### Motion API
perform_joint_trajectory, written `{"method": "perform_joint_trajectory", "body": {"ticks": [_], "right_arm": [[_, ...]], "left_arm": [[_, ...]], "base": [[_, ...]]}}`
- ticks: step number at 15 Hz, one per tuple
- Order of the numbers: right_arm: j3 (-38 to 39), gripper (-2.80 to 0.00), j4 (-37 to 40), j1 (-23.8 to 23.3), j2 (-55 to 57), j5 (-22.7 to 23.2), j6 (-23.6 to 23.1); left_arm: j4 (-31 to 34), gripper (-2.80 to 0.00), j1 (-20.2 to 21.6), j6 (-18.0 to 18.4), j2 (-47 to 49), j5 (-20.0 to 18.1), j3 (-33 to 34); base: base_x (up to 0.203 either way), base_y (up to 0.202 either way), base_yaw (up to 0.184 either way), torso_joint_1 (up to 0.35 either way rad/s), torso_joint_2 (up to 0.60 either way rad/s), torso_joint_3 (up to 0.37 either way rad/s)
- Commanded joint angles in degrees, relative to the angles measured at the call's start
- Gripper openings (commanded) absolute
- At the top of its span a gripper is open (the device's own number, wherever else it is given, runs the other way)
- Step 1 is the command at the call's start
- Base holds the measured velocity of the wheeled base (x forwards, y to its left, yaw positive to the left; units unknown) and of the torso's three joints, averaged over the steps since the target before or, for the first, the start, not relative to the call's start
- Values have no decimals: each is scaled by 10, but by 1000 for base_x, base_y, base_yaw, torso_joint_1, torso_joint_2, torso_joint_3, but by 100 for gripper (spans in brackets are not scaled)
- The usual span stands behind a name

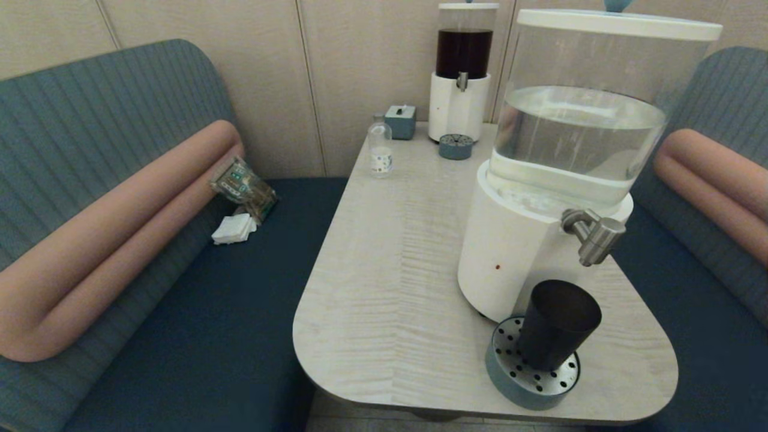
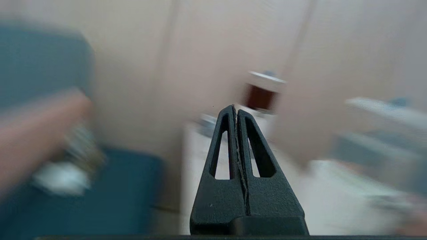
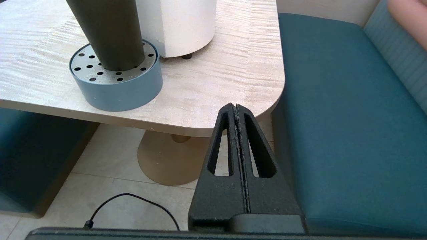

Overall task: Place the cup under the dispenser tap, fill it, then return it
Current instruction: Turn on the faucet

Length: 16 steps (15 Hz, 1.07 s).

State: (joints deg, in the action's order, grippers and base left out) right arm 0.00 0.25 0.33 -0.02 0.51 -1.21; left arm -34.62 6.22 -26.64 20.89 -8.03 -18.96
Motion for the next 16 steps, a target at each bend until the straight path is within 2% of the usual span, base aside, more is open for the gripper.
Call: {"method": "perform_joint_trajectory", "body": {"ticks": [1,3,5,7,9,10,12,13,14,16], "right_arm": [[0,-280,0,0,-1,0,0],[1,-280,0,0,-1,0,0],[0,-280,0,0,-1,0,0],[1,-280,0,0,-1,0,0],[1,-280,0,0,-1,0,0],[0,-280,0,0,-1,0,0],[0,-280,0,0,-1,0,0],[1,-280,0,0,-1,0,0],[1,-280,0,0,-1,0,0],[1,-280,0,0,-1,0,0]], "left_arm": [[42,-280,-12,-52,-47,-4,-31],[61,-280,-41,-53,-38,-3,-50],[73,-280,-45,-51,-54,-3,-41],[86,-280,-50,-48,-93,-8,-18],[121,-280,-53,-27,-149,-17,4],[149,-280,-53,2,-183,-29,21],[172,-280,-55,127,-207,-46,86],[173,-280,-55,178,-208,-50,112],[176,-280,-55,214,-208,-51,134],[176,-280,-55,253,-208,-44,183]], "base": [[0,0,0,0,0,0],[0,0,0,0,0,0],[0,0,0,0,0,0],[0,0,0,0,0,0],[0,0,0,0,0,0],[0,0,0,0,0,0],[0,0,0,0,0,0],[0,0,0,0,0,0],[0,0,0,0,0,0],[0,0,0,0,0,0]]}}
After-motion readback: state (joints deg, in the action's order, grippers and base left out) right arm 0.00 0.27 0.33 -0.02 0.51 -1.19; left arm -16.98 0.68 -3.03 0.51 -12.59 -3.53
